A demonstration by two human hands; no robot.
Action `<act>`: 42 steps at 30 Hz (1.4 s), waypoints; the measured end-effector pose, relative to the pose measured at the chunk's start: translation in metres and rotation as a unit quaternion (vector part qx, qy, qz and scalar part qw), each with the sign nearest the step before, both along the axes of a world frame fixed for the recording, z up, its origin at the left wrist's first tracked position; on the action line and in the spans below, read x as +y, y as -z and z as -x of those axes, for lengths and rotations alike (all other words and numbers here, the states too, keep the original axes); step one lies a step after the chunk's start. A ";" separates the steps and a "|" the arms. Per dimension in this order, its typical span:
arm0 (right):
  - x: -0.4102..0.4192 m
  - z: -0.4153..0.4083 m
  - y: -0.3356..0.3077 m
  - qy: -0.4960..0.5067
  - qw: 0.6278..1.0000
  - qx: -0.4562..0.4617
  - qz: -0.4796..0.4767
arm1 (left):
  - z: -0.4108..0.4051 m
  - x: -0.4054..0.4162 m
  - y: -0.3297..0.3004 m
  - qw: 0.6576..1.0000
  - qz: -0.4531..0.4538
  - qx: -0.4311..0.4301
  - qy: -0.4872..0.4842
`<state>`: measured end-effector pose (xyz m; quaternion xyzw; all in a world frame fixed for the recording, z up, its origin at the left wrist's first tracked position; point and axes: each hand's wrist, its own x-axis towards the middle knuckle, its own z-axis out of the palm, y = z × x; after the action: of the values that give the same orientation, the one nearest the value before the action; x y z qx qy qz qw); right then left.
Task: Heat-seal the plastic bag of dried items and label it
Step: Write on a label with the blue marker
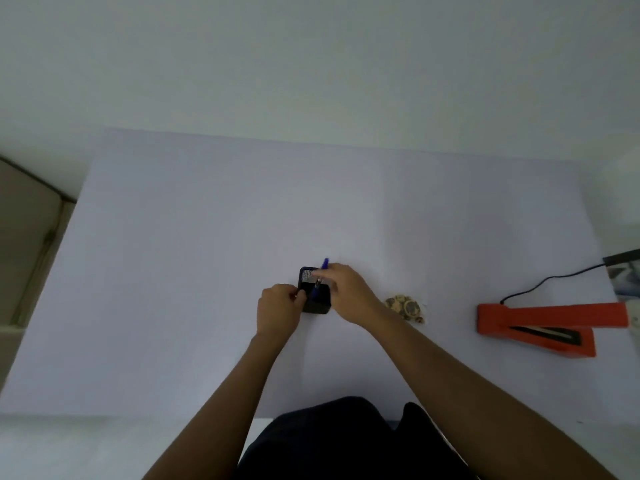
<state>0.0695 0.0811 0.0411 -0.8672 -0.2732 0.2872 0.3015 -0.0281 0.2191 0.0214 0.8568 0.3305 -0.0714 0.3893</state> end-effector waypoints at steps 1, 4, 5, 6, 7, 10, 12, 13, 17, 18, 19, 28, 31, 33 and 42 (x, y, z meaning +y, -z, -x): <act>-0.008 -0.002 -0.006 0.052 0.997 -0.022 -0.053 | -0.003 0.005 -0.002 1.000 -0.004 -0.003 -0.003; -0.032 -0.007 -0.027 0.205 0.956 -0.089 -0.191 | -0.013 0.022 -0.004 1.000 -0.014 -0.007 -0.011; -0.039 -0.010 -0.031 0.267 0.934 -0.087 -0.222 | -0.016 0.028 -0.003 1.000 -0.021 -0.005 -0.010; -0.045 -0.012 -0.034 0.337 0.905 -0.063 -0.252 | -0.020 0.034 -0.002 1.000 -0.029 -0.004 -0.008; -0.051 -0.015 -0.035 0.404 0.869 -0.021 -0.284 | -0.024 0.039 -0.002 0.999 -0.034 -0.004 -0.009; -0.063 -0.018 -0.036 0.513 0.791 0.084 -0.322 | -0.033 0.053 0.001 0.999 -0.034 -0.002 -0.017; -0.066 -0.015 -0.035 0.526 0.781 0.129 -0.310 | -0.037 0.058 0.004 0.999 -0.031 0.000 -0.024; -0.065 -0.014 -0.034 0.532 0.773 0.155 -0.308 | -0.039 0.059 0.005 0.999 -0.031 0.000 -0.025; -0.051 -0.011 -0.034 0.560 0.736 0.249 -0.287 | -0.042 0.057 -0.002 0.997 -0.070 0.017 -0.018; -0.046 -0.009 -0.034 0.558 0.736 0.263 -0.278 | -0.042 0.055 -0.008 0.993 -0.114 0.003 -0.011; -0.041 -0.007 -0.034 0.554 0.736 0.276 -0.274 | -0.041 0.050 -0.015 0.988 -0.153 -0.031 0.007; -0.006 0.000 -0.043 0.533 0.726 0.364 -0.237 | -0.032 -0.020 -0.068 0.949 -0.050 -0.140 0.278; -0.004 0.001 -0.041 0.544 0.729 0.355 -0.216 | -0.035 -0.025 -0.063 0.944 -0.086 -0.123 0.293; -0.006 -0.001 -0.038 0.545 0.742 0.335 -0.200 | -0.037 -0.027 -0.059 0.936 -0.103 -0.104 0.321; -0.015 -0.009 -0.025 0.586 0.739 0.278 -0.183 | -0.035 -0.044 -0.071 0.899 0.415 0.080 0.115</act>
<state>0.0780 0.0662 0.0665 -0.6660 0.3372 0.2263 0.6257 0.0071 0.1756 0.0923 0.6410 0.2004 -0.3148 0.6707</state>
